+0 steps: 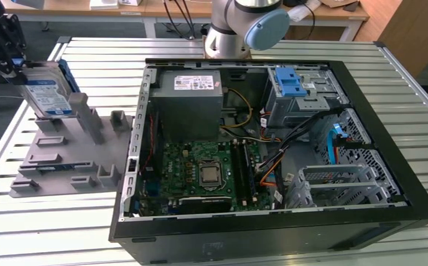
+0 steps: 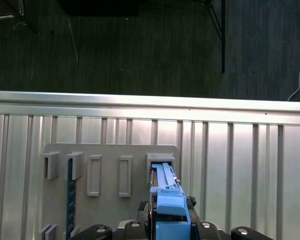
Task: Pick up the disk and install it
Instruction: 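Pick up the disk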
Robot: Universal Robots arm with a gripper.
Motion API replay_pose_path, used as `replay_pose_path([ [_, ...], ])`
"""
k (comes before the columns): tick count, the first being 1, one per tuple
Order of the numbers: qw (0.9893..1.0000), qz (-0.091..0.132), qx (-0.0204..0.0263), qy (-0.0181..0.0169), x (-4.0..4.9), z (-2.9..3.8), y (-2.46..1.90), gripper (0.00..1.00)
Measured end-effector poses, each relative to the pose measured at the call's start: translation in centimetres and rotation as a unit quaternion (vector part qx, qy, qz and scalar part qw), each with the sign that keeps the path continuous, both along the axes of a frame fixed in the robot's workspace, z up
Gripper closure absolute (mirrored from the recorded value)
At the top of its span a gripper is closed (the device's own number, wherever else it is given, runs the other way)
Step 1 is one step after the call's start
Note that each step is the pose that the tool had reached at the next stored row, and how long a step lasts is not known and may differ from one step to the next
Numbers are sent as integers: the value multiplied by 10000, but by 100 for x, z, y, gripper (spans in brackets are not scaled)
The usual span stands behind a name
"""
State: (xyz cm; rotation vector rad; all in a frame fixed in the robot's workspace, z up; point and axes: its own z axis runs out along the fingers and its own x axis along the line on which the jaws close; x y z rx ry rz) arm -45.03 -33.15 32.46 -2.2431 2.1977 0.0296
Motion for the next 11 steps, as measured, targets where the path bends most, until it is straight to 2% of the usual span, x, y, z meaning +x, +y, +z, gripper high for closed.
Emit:
replay_pose_path([
  [11, 10000, 0, 0, 0, 0, 28, 0, 64],
])
